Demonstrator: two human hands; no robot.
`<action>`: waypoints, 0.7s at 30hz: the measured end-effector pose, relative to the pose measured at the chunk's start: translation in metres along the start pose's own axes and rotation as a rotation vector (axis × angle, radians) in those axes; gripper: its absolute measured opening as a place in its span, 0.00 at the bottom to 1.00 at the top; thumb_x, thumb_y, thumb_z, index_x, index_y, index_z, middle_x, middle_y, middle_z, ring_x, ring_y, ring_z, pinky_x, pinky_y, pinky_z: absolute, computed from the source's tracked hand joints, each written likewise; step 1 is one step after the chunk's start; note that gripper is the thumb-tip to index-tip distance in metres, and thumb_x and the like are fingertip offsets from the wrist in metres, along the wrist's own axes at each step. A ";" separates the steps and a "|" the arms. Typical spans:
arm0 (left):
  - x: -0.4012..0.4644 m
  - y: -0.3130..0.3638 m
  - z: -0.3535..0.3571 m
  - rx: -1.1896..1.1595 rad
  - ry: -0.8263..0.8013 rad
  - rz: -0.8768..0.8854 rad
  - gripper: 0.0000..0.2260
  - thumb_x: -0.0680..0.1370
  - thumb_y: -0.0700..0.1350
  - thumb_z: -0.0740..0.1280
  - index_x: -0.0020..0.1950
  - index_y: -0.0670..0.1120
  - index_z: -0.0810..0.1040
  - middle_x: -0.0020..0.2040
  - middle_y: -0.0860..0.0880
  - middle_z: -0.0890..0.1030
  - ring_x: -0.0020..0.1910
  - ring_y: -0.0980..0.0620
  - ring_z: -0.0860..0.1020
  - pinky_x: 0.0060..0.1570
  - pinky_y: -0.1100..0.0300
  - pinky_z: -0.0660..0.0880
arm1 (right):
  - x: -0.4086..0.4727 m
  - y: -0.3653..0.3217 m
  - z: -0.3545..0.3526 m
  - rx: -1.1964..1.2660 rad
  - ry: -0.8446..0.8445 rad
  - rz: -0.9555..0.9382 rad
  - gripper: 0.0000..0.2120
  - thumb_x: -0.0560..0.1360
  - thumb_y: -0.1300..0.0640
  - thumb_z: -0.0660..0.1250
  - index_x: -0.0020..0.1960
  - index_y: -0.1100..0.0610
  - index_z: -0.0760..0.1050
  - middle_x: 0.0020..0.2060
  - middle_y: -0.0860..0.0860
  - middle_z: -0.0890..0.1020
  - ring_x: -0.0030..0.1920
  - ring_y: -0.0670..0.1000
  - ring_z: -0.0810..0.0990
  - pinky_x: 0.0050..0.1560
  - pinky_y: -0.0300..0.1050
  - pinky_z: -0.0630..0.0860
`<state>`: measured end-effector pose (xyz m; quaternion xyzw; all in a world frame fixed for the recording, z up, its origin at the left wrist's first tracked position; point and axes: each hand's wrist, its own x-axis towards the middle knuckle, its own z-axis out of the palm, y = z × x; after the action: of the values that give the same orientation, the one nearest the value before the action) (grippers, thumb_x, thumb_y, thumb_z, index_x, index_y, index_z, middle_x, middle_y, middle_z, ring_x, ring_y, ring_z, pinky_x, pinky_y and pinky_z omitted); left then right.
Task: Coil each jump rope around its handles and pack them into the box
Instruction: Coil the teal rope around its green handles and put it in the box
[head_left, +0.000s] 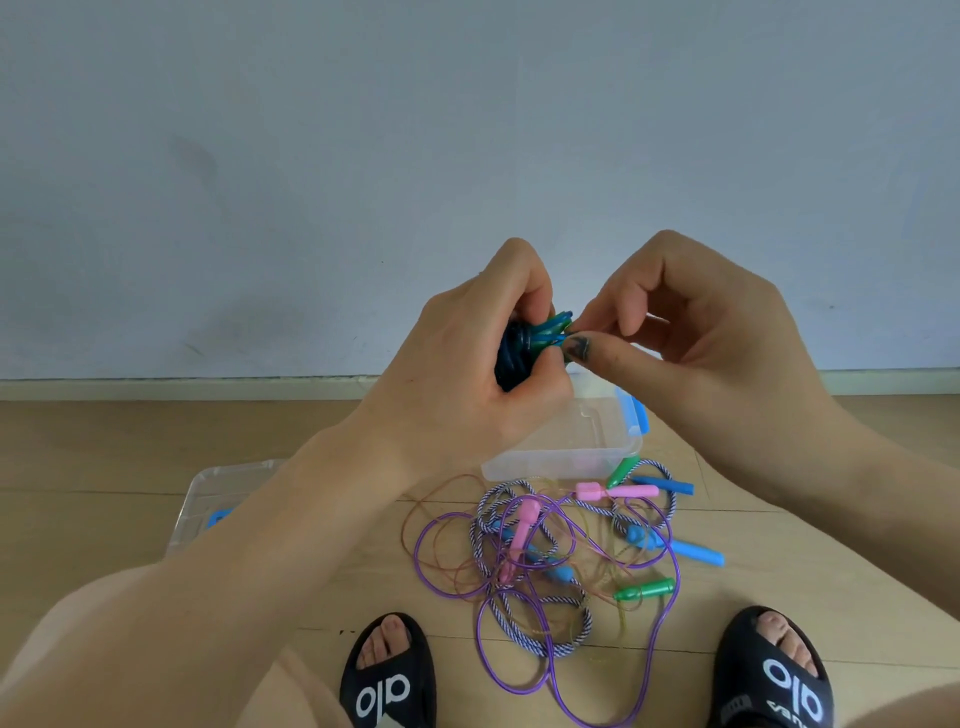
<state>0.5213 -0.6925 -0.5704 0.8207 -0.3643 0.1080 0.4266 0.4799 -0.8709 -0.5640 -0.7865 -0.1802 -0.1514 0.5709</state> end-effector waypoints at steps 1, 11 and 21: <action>0.000 0.000 0.001 -0.010 0.008 -0.012 0.10 0.72 0.36 0.66 0.46 0.43 0.65 0.37 0.42 0.74 0.31 0.45 0.69 0.31 0.48 0.67 | 0.000 0.000 0.000 -0.008 -0.017 -0.014 0.12 0.72 0.73 0.70 0.41 0.63 0.68 0.38 0.52 0.80 0.44 0.55 0.83 0.50 0.47 0.81; 0.004 0.002 -0.004 -0.060 0.044 -0.026 0.07 0.72 0.37 0.63 0.46 0.40 0.66 0.37 0.41 0.75 0.31 0.42 0.73 0.29 0.48 0.68 | 0.007 -0.009 -0.006 -0.152 -0.106 -0.113 0.13 0.72 0.70 0.71 0.44 0.59 0.67 0.43 0.50 0.82 0.45 0.55 0.83 0.51 0.46 0.80; 0.002 0.003 -0.004 -0.048 0.032 -0.004 0.06 0.73 0.36 0.63 0.47 0.39 0.67 0.36 0.43 0.75 0.30 0.45 0.71 0.31 0.49 0.67 | 0.005 -0.016 -0.004 -0.368 -0.041 -0.192 0.15 0.72 0.68 0.72 0.41 0.57 0.66 0.41 0.47 0.82 0.45 0.49 0.82 0.37 0.35 0.73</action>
<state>0.5213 -0.6919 -0.5654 0.8090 -0.3586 0.1114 0.4522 0.4772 -0.8694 -0.5465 -0.8596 -0.2353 -0.2195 0.3970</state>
